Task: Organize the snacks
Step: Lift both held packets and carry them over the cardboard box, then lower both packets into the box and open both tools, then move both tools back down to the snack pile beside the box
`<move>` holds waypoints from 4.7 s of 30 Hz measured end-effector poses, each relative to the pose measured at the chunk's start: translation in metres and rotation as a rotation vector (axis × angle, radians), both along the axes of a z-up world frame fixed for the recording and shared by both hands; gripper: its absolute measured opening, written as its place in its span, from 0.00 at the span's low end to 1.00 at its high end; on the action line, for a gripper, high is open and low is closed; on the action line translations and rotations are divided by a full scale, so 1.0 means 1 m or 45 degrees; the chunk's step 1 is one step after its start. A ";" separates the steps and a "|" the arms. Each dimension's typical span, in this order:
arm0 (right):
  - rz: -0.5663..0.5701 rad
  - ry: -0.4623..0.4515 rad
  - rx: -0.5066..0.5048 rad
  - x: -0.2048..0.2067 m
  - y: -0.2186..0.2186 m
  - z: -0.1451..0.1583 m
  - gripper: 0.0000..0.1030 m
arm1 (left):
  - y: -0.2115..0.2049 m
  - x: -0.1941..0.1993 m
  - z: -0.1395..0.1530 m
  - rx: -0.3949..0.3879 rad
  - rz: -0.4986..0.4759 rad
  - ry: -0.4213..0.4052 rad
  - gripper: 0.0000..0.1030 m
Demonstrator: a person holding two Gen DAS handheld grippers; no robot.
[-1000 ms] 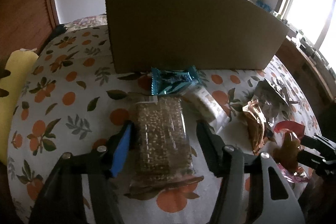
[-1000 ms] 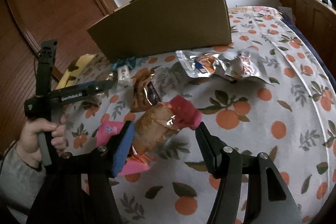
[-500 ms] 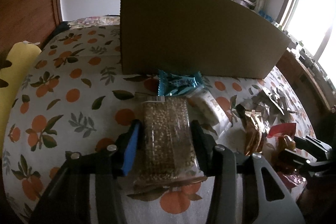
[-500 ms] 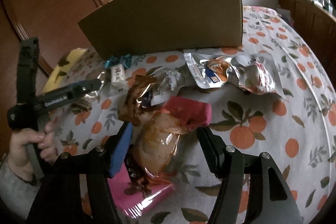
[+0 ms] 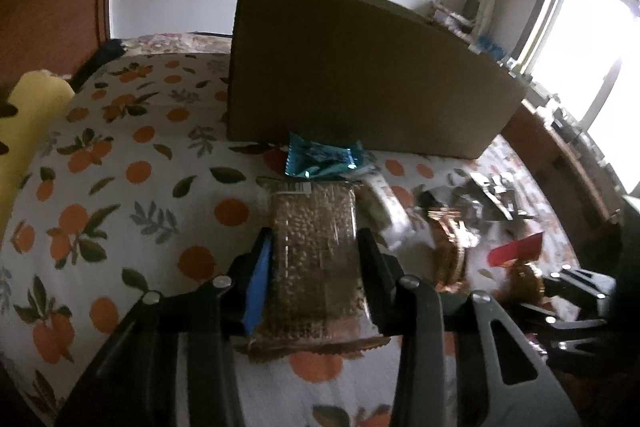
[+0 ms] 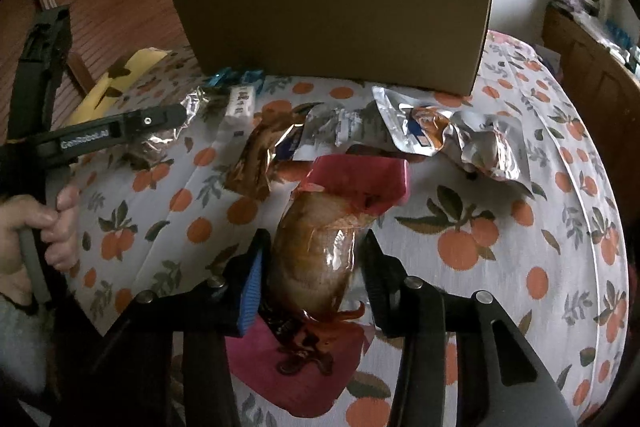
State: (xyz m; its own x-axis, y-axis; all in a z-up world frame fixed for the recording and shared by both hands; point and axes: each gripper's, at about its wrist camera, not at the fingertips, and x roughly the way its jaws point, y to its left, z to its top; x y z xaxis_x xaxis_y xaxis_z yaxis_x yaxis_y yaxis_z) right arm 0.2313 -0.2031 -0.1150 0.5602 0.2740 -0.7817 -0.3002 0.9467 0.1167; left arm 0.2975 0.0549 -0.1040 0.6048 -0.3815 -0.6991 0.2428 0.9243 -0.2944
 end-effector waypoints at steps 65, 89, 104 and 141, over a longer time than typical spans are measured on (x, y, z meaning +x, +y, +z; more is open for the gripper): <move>0.133 -0.267 -0.092 0.214 0.010 0.104 0.44 | -0.049 0.157 0.097 0.143 -0.089 -0.245 0.39; 0.082 -0.200 -0.030 0.208 -0.005 0.094 0.48 | -0.058 0.144 0.092 0.189 -0.078 -0.230 0.49; 0.050 -0.264 0.041 0.098 -0.049 0.125 0.54 | -0.059 0.056 0.124 0.163 -0.101 -0.347 0.53; -0.045 -0.142 0.050 0.050 -0.102 0.010 0.66 | -0.081 0.038 -0.006 0.274 -0.028 0.019 0.53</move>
State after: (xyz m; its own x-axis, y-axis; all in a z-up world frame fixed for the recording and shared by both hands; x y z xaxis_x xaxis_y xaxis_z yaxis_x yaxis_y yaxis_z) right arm 0.2814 -0.3048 -0.1050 0.6527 0.2816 -0.7033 -0.2800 0.9523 0.1215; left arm 0.3358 -0.0262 -0.1098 0.5868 -0.2353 -0.7748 0.2607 0.9608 -0.0944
